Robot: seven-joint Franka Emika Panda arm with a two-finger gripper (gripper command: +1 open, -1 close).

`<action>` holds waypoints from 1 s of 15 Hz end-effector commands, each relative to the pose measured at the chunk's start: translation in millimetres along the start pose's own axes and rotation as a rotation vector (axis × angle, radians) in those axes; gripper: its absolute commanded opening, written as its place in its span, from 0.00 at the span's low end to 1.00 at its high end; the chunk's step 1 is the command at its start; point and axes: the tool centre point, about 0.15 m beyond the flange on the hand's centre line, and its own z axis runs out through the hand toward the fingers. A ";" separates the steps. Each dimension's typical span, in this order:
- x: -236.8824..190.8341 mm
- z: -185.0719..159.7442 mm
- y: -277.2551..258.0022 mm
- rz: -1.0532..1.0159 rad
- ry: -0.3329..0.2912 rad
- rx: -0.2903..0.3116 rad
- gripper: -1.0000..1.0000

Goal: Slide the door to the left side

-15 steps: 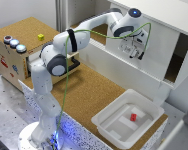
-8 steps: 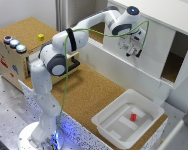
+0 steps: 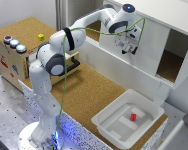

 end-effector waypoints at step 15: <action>-25.8 3.6 -129.0 -0.020 0.086 -0.128 0.00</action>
